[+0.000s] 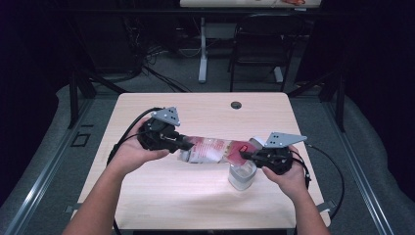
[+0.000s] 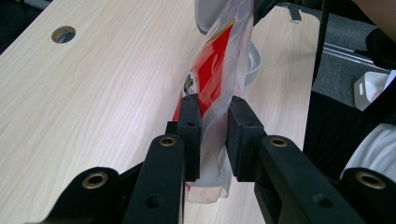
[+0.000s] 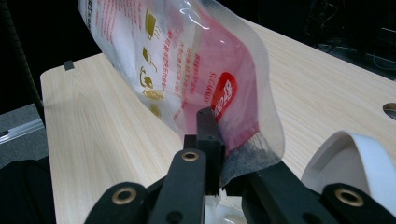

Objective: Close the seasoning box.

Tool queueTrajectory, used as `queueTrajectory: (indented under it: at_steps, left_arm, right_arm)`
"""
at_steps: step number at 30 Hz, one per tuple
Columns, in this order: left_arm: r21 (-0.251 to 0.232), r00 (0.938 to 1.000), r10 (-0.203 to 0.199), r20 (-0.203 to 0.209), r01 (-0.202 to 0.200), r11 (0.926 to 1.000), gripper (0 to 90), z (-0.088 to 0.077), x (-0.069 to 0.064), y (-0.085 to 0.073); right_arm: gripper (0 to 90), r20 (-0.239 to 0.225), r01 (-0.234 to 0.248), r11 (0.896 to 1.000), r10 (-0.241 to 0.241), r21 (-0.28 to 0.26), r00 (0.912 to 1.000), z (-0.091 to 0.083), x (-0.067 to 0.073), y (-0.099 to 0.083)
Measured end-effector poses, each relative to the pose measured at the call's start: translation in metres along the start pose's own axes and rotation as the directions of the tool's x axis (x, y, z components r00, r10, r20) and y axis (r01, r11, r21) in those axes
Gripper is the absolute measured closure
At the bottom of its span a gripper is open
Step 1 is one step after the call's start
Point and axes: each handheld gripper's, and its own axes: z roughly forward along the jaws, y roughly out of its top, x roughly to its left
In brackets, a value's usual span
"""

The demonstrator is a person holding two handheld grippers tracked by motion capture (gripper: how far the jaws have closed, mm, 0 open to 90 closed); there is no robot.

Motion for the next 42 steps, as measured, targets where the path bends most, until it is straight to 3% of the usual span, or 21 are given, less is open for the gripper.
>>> queueTrajectory:
  at_steps: [42]
  left_arm:
    - [-0.006,1.0000,0.002,0.000,-0.002,1.0000,77.8,0.0002,-0.0005,0.0043]
  right_arm:
    - [88.4,0.001,-0.008,1.000,0.008,0.005,1.0000,-0.0010,-0.0015,-0.0012]
